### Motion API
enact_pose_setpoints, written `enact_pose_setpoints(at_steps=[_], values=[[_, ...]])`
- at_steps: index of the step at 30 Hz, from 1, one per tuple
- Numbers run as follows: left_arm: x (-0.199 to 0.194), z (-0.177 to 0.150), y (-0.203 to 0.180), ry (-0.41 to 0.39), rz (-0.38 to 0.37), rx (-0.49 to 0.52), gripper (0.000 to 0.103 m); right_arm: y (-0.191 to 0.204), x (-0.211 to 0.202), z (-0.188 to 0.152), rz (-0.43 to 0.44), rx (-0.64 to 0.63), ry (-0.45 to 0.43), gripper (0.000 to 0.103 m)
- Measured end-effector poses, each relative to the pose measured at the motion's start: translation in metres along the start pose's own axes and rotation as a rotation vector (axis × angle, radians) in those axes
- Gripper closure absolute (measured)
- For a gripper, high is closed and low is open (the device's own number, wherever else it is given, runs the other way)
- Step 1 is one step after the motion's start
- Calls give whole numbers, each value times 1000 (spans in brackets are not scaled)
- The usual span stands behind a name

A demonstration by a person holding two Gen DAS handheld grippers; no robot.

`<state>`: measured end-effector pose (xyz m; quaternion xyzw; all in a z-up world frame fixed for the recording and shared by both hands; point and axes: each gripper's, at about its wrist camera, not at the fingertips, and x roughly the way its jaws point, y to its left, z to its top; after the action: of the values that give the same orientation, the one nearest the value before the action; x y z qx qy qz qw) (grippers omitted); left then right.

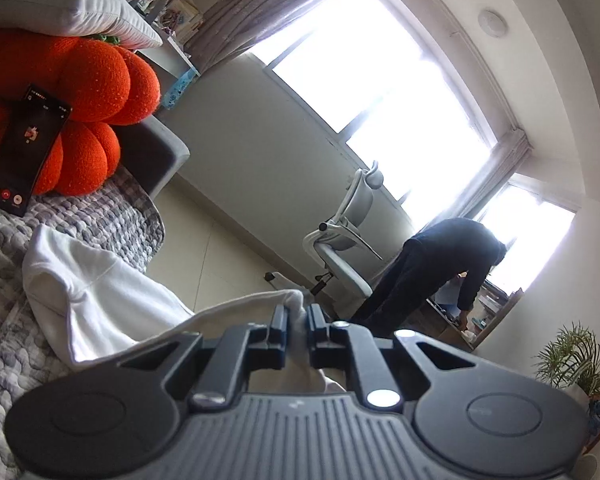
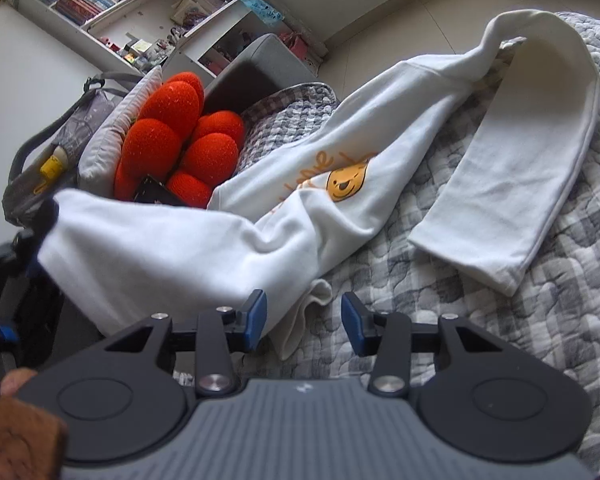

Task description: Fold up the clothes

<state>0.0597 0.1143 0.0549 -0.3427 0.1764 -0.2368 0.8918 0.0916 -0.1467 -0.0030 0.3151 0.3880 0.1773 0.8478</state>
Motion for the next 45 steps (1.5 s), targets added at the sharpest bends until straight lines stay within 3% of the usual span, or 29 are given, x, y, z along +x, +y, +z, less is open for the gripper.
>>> enact_pose_setpoints(at_steps=[8,12,14,16,18,20,25,29,32,33,37,39,45], values=[[-14,16,30,-77,71,-89,94,31,32,-25,-78,-153,39,56],[-25,24,44,-100,186,-72,94,34,53,-29,-165,-212,33,56],[-29,28,54,-104,244,-70,94,34,61,-28,-160,-214,14,56],[-32,31,62,-102,287,-76,94,34,69,-27,-141,-210,-1,60],[-35,32,67,-101,325,-74,94,34,78,-26,-131,-206,-2,87],[-38,32,70,-99,362,-68,94,34,80,-24,-138,-201,4,98],[-44,32,76,-103,415,-61,94,31,53,-16,-126,-175,-50,99],[-50,34,78,-111,383,-103,94,30,38,-16,-154,-209,-48,99],[-51,32,78,-103,340,-140,94,21,34,-18,-128,-187,7,94],[-50,32,77,-103,339,-137,94,21,32,-19,-131,-187,14,86],[-49,29,70,-112,346,-111,94,32,23,-24,-111,-247,15,80],[-48,28,70,-113,350,-109,94,41,22,-29,-93,-286,9,51],[-48,27,73,-115,360,-127,94,73,40,-61,-84,-465,39,50]])
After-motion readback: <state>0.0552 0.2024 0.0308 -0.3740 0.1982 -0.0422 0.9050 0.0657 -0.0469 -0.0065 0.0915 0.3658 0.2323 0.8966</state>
